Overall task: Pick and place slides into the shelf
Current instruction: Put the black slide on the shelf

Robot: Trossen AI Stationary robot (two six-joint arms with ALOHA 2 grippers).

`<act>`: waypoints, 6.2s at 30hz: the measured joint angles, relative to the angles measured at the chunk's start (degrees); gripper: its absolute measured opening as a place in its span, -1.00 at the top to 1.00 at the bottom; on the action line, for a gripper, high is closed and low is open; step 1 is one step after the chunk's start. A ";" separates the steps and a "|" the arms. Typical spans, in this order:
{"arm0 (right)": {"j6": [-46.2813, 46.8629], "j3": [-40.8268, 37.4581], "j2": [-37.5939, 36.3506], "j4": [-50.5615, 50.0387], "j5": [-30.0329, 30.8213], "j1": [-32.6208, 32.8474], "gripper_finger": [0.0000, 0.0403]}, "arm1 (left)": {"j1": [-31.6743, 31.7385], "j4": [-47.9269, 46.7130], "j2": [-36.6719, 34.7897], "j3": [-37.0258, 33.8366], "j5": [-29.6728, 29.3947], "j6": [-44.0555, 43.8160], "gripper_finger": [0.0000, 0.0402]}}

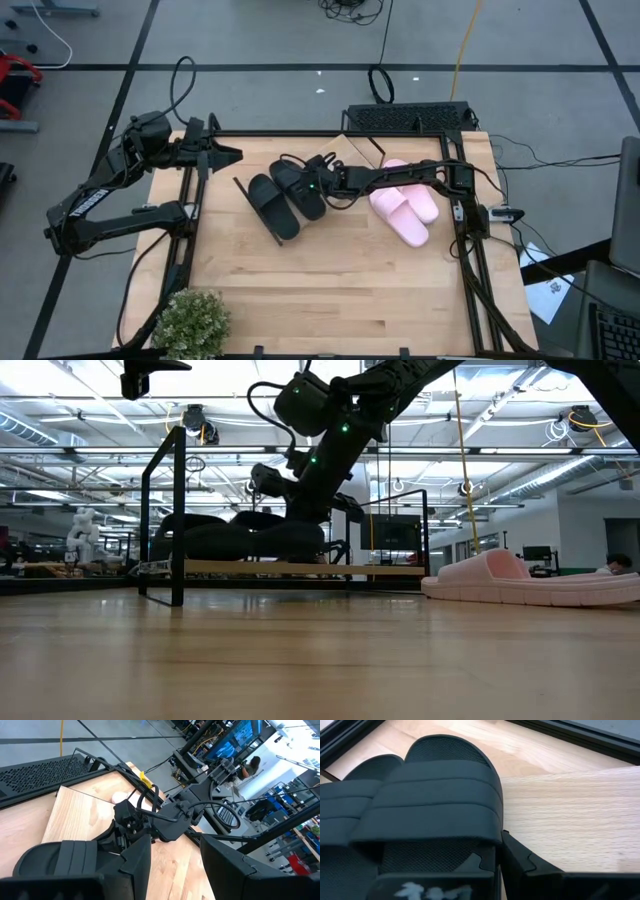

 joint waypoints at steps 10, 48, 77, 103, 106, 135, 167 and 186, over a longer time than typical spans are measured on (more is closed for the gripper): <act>0.00 0.00 0.00 0.38 -1.31 0.29 1.00 | -0.02 0.00 -0.01 0.01 0.00 0.02 0.18; -0.45 -0.02 0.00 0.96 -3.25 0.31 0.67 | -0.02 0.00 0.00 0.00 0.17 0.57 0.18; -1.53 -0.04 -0.04 1.17 -5.58 0.06 0.43 | -0.02 -0.04 -0.16 -0.01 0.21 1.49 0.18; -2.89 -0.13 -3.19 1.61 -9.12 -0.19 0.43 | -0.01 -0.06 -0.16 0.01 0.17 1.73 0.18; -2.53 -0.13 -3.19 1.63 -9.15 -0.19 0.43 | -0.01 -0.07 -0.16 -0.01 0.17 1.70 0.18; -2.58 -3.98 -2.91 8.50 -16.51 -1.61 0.43 | 0.00 -0.04 -0.14 0.01 0.07 1.62 0.18; -1.98 -3.98 -2.97 7.53 -21.83 -2.73 0.11 | 0.00 -0.02 -0.14 0.00 -0.01 1.90 0.18; -4.64 -4.00 -5.69 5.46 -25.31 -3.75 0.05 | 0.00 -0.02 -0.14 0.00 -0.04 2.77 0.18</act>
